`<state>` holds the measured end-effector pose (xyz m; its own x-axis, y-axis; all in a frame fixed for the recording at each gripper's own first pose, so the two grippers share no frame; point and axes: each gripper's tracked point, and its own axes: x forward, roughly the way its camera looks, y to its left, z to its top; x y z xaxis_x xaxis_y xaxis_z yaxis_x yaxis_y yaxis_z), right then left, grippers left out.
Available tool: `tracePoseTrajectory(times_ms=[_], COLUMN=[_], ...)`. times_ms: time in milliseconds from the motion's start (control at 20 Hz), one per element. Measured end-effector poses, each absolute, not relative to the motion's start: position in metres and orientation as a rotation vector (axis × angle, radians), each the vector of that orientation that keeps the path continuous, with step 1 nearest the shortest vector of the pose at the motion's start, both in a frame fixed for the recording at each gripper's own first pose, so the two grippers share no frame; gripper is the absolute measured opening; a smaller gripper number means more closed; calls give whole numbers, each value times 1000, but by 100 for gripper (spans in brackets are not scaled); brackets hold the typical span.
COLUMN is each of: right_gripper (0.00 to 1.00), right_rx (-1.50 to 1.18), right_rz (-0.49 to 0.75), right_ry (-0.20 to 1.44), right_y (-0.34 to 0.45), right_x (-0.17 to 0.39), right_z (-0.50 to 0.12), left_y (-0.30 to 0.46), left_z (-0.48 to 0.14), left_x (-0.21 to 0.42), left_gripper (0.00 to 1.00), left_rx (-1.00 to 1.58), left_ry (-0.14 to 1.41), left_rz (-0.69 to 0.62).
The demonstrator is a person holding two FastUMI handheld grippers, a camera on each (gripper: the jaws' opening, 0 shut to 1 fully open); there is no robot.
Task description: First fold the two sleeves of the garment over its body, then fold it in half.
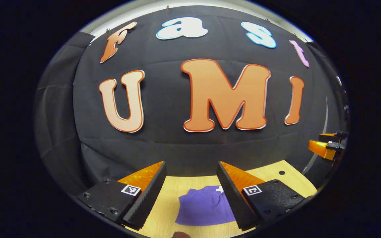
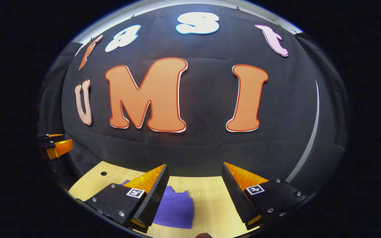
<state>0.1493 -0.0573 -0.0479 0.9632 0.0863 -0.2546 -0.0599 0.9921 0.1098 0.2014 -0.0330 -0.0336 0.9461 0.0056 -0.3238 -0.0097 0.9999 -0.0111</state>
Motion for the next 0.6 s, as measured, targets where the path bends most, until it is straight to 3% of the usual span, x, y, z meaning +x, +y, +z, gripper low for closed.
tracePoseTrajectory(times_ms=[350,600], right_gripper=[95,95], right_rx=[119,75], right_rz=[78,67], right_ry=[185,102], right_y=[-26,-15], right_x=[77,38], right_z=[-29,-9], left_y=[-39,-47], left_z=[-5,-12], left_x=[128,96], left_gripper=[99,96], left_rx=[-18,-37], left_ry=[187,184], left_rz=[-7,-42])
